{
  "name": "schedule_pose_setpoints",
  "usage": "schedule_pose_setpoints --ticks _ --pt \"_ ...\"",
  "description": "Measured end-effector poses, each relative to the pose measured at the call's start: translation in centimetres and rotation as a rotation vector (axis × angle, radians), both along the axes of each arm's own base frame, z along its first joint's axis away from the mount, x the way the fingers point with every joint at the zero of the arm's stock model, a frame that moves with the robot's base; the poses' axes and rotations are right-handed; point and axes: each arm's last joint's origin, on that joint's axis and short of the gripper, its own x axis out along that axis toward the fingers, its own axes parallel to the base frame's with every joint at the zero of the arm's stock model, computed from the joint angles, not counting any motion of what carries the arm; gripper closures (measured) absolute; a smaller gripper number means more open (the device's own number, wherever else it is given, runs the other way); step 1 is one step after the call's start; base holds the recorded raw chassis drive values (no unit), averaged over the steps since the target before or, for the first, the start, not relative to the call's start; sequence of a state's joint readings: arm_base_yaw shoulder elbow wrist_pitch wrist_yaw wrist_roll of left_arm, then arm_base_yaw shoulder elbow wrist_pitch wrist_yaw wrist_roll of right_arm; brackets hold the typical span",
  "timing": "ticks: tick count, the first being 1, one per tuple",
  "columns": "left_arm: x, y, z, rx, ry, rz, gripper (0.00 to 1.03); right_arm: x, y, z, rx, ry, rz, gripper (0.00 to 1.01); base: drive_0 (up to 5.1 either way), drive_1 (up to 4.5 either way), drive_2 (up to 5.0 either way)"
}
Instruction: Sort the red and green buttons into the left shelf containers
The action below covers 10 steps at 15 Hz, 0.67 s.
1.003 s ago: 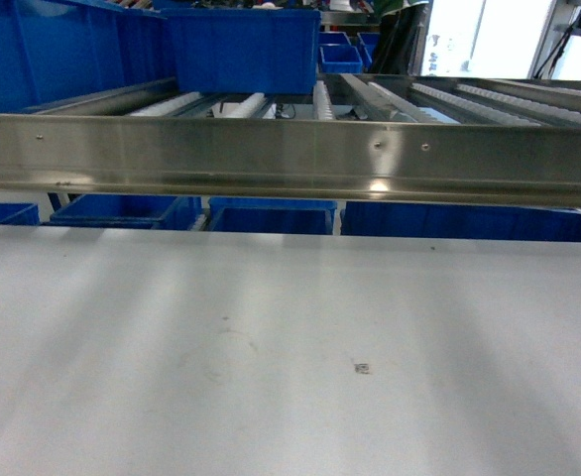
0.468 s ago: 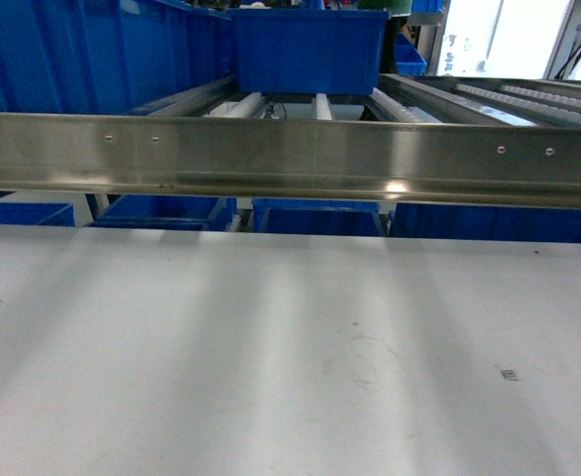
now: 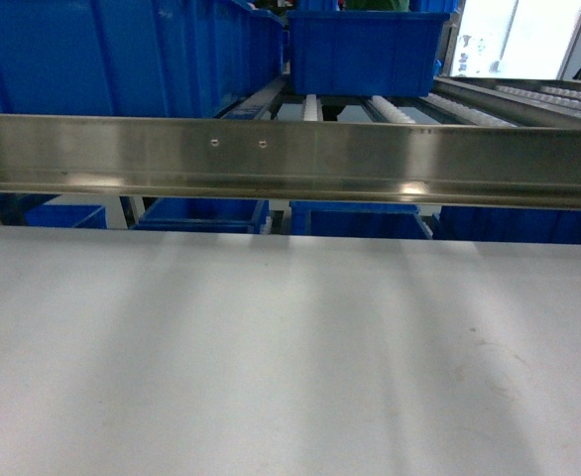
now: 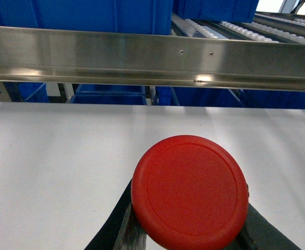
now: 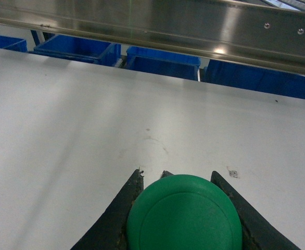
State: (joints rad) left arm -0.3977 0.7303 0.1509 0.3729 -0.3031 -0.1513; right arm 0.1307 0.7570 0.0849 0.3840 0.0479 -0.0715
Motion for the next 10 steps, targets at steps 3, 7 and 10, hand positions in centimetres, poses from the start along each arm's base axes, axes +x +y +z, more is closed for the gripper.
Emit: schedule_pose_setpoints --ticks 3,7,10 --pt "0.00 0.00 0.02 -0.001 -0.002 0.000 0.77 0.00 0.00 0.00 0.000 0.000 0.000 0.69 -4.9 2.51 2.5" --pt "0.00 0.00 0.01 0.000 -0.001 0.000 0.77 0.00 0.00 0.01 0.000 -0.001 0.000 0.69 -4.9 2.51 2.5" --pt "0.00 0.00 0.01 0.000 -0.001 0.000 0.77 0.00 0.00 0.02 0.000 -0.002 0.000 0.69 -4.9 2.54 2.5"
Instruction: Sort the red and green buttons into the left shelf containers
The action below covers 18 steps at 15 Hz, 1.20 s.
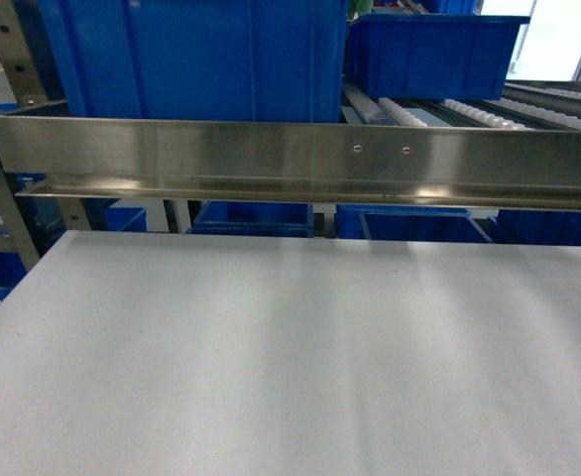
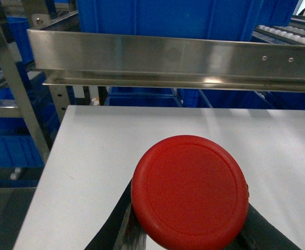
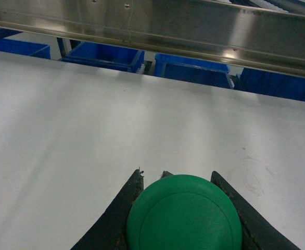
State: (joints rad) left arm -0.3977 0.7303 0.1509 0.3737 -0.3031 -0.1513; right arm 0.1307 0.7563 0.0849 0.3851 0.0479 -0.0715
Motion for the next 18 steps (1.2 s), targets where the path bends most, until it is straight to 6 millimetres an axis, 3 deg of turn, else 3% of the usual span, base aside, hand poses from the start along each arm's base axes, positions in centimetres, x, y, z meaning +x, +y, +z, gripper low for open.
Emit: schedule_pose_setpoints --ticks 18 --pt "0.00 -0.01 0.02 -0.001 -0.001 -0.001 0.77 0.01 0.00 0.04 0.000 -0.005 0.000 0.69 -4.9 2.54 2.5"
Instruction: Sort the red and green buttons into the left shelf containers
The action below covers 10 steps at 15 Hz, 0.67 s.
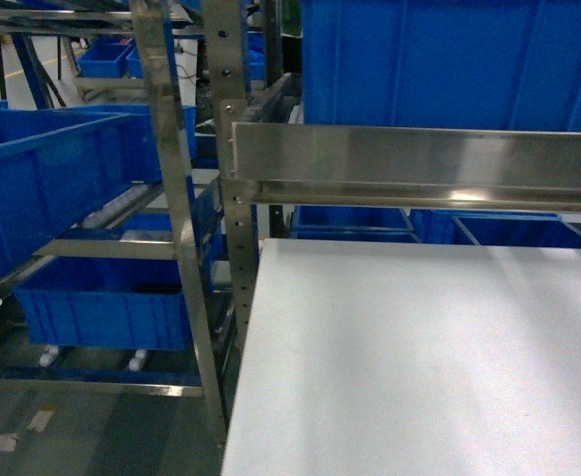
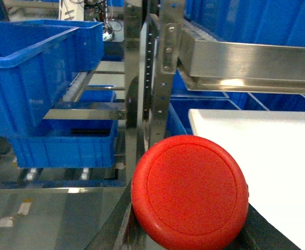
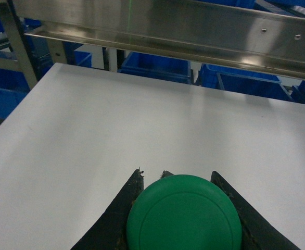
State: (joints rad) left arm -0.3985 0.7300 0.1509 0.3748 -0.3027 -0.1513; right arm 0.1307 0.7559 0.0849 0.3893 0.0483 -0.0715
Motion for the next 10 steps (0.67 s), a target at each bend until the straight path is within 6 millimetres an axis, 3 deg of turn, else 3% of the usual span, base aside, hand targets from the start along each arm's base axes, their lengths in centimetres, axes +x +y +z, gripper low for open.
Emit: schedule_pose_setpoints --ticks 10 --pt "-0.01 0.00 -0.01 0.000 0.001 -0.001 0.77 -0.01 0.00 -0.07 -0.001 0.006 0.000 0.69 -4.9 2.54 2.5"
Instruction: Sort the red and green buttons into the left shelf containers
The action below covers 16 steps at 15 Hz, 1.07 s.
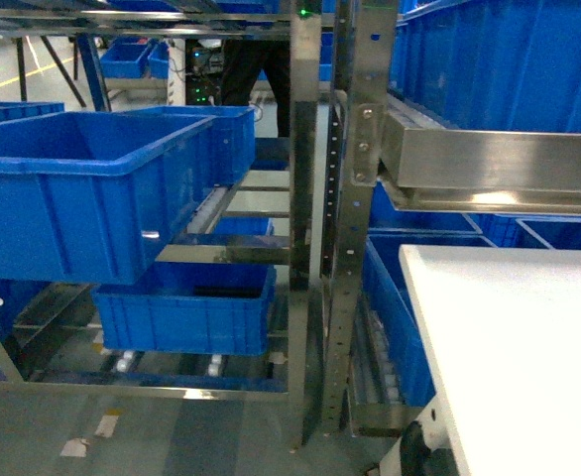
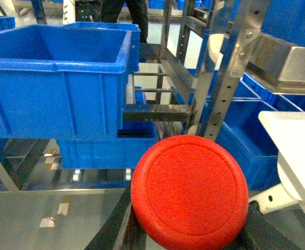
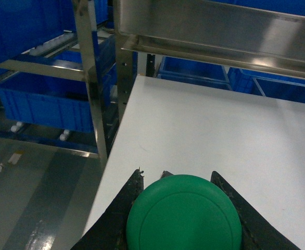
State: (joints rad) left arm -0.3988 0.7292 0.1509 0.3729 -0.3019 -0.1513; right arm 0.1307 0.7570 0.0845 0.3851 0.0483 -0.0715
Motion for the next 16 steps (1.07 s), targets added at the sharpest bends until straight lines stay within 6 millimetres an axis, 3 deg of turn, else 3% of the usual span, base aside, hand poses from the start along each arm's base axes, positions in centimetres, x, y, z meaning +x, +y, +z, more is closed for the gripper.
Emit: schedule_pose_setpoints --ticks 16 --pt "0.01 0.02 0.00 0.000 0.000 0.002 0.77 0.00 0.00 0.00 0.000 0.000 0.000 0.69 -5.0 2.47 2.5"
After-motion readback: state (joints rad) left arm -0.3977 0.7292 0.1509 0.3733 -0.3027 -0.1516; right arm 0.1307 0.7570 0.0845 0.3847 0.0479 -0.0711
